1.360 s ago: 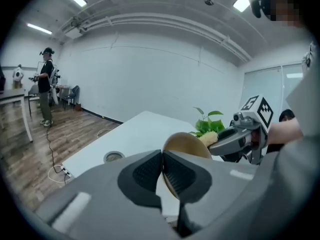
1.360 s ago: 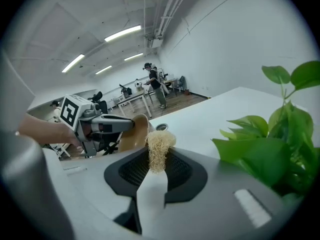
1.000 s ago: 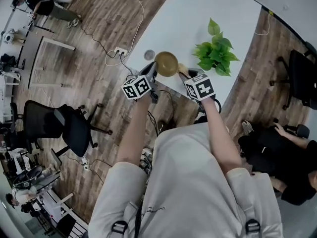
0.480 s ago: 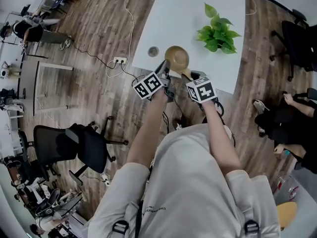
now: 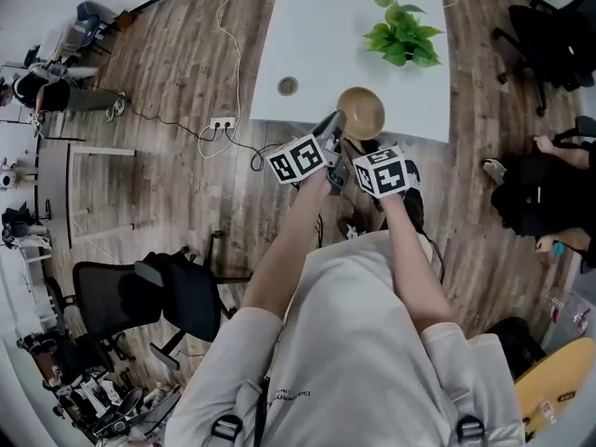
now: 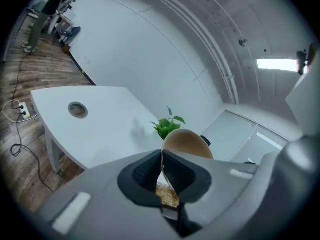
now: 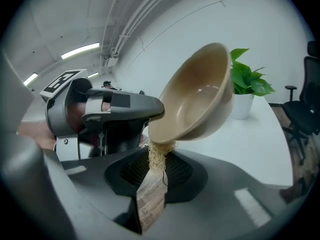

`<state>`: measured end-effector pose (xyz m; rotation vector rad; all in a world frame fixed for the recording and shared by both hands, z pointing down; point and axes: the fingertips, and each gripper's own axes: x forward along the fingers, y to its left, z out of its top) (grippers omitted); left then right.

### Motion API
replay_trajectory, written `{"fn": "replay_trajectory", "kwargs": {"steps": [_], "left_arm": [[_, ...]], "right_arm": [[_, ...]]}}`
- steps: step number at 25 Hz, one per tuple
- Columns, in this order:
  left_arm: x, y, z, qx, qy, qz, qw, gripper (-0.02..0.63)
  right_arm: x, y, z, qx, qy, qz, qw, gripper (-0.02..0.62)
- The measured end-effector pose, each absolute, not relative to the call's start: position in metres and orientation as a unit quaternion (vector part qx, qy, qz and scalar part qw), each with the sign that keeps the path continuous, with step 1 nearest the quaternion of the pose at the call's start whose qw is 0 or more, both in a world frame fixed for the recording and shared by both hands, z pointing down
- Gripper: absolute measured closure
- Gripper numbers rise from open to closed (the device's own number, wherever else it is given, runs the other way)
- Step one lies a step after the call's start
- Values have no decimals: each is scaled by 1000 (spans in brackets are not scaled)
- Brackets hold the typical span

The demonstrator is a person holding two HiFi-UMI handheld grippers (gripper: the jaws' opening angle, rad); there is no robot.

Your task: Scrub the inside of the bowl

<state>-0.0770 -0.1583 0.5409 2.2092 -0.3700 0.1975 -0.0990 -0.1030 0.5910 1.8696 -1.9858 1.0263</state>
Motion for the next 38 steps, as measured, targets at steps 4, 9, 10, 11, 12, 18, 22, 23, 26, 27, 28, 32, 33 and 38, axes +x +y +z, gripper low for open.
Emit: {"fn": "replay_trajectory", "kwargs": {"steps": [4,9,10,11,12,18,22,23,26,27,28,32,33,38], "left_arm": [[-78,-154,550,897,-135,107,408,592],[-69,-174,572,901,-149,159,376,592],[-67,-179,578,899,-157,170,373,592],[-65,-184,584,896,-164,183,369,592],[-64,-188,592,894,-172,198,364,592],[-53,-218,630,863,-224,241,384,592],[-48,-236,651,832,-258,245,426,592],[-46,-238,654,828,-262,246,431,592],[-39,-240,656,824,-263,247,436,591],[-36,-240,655,824,-260,243,440,589],[-32,-239,653,826,-254,238,444,586],[-29,-241,639,841,-242,215,434,546],[-31,-243,636,844,-246,208,428,545],[-66,-234,603,870,-282,160,372,559]], "right_arm": [[-100,-85,596,648,-664,355,115,488],[-63,-57,600,688,-622,359,104,488],[-52,-51,599,700,-611,358,97,488],[-40,-47,597,711,-599,357,86,488],[-28,-43,596,722,-588,356,75,488],[9,-34,601,735,-568,364,72,488],[11,-37,610,718,-581,370,95,488],[11,-37,611,715,-584,370,101,488],[10,-41,613,708,-592,369,109,488],[10,-42,613,706,-594,369,112,488],[10,-43,613,706,-595,368,114,488],[8,-45,610,705,-597,361,123,486],[7,-45,609,706,-598,357,127,486],[0,-50,597,714,-602,329,140,488]]}}
